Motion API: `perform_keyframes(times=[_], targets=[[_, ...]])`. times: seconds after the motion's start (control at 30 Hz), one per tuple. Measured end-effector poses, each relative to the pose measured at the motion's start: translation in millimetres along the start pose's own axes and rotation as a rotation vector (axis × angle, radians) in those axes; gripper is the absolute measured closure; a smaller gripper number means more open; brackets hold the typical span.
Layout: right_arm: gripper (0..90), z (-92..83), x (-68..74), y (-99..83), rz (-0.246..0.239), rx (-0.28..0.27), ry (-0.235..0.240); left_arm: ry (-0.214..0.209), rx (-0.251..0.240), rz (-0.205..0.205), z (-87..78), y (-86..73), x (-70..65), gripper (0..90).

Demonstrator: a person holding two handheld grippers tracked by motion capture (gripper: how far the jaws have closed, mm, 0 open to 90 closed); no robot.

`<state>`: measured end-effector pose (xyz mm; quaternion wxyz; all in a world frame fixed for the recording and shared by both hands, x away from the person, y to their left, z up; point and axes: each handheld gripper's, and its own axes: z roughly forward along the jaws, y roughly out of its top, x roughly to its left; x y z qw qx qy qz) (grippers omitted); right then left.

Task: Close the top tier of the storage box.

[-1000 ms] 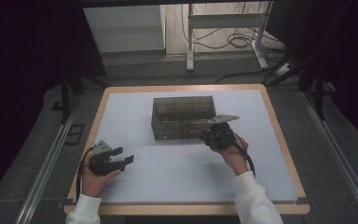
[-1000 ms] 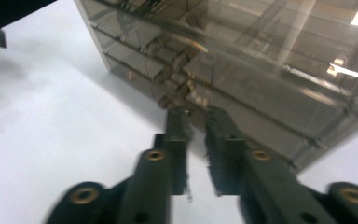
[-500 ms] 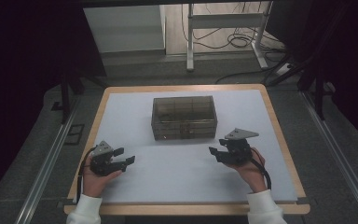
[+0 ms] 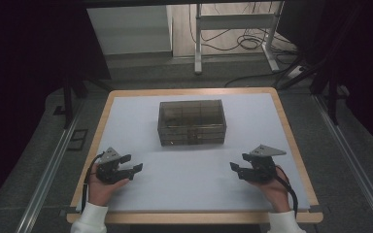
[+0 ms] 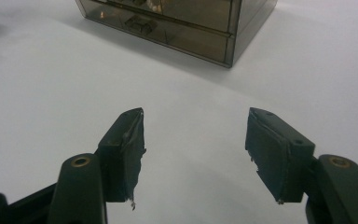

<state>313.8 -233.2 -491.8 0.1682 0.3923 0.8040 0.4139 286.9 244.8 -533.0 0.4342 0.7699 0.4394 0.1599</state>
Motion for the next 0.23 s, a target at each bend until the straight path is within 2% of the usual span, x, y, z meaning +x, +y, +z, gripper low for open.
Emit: perform_keyframes(times=[0.17,0.23], targets=[[34.6,-4.2,-0.4,-1.9,-0.006,-0.023,0.005,0.013,0.005,0.012,1.0,0.2,-3.6,33.3],[34.5,-4.8,-1.1,-2.0,-0.023,-0.02,0.008,0.02,0.007,0.016,1.6,0.0,-4.2,32.5]])
